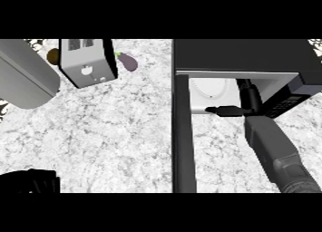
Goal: Pick up the milk, place it into the microwave and close the microwave
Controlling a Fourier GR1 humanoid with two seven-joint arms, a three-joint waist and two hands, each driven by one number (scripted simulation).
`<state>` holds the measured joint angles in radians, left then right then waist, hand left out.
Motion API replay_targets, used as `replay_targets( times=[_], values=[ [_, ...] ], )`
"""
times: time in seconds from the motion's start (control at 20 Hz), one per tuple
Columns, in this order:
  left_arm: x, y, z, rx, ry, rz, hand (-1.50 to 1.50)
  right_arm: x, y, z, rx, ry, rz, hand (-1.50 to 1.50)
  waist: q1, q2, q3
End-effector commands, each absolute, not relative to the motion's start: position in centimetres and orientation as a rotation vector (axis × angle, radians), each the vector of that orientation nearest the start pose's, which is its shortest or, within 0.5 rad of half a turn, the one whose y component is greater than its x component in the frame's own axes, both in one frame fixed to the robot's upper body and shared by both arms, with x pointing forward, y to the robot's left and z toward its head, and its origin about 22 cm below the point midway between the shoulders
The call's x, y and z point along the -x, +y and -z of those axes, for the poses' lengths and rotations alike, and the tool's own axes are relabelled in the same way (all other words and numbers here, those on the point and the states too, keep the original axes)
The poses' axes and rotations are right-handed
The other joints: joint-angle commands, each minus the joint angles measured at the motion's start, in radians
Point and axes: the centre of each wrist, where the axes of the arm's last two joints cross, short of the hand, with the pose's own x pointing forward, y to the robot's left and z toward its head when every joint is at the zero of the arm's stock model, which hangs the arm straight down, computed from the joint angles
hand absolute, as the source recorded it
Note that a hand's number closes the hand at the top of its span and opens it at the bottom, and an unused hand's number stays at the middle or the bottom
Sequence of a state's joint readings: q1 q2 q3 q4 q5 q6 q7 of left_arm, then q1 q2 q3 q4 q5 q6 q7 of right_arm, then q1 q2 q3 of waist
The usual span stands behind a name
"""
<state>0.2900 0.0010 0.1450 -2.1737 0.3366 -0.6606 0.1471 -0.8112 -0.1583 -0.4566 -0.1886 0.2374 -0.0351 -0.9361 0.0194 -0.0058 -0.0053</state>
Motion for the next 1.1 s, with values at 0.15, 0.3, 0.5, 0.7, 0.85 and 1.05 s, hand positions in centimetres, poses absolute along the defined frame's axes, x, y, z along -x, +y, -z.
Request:
replay_targets(
  times=[0.15,0.3,0.5,0.7,0.85,1.05],
  values=[
    [-14.4,24.8,-10.0,0.488,-1.763,0.358,1.5,-33.3,-26.8,10.1,0.037,-1.821,-0.077,-1.5,-0.041,-0.006,0.004],
    [-15.0,24.0,-8.8,0.511,-1.766,0.369,1.5,-28.8,-26.8,13.8,0.042,-1.831,-0.079,-1.5,-0.043,-0.005,0.004],
    [-17.9,20.9,-9.3,0.507,-1.767,0.482,1.5,-27.7,-26.9,14.1,0.037,-1.823,-0.067,-1.5,-0.061,-0.006,0.003],
    [-18.1,18.6,-8.4,0.491,-1.754,0.489,1.5,-24.2,-30.9,14.5,0.103,-1.815,-0.054,-1.5,-0.068,-0.008,0.002],
    [-20.0,16.9,-8.2,0.504,-1.75,0.574,1.5,-21.9,-32.9,14.4,0.078,-1.817,-0.051,-1.5,-0.081,-0.006,0.001],
    [-20.2,14.0,-7.5,0.525,-1.772,0.678,1.5,-17.1,-33.8,14.7,0.09,-1.817,-0.057,-1.5,-0.065,-0.004,0.002]
  ],
)
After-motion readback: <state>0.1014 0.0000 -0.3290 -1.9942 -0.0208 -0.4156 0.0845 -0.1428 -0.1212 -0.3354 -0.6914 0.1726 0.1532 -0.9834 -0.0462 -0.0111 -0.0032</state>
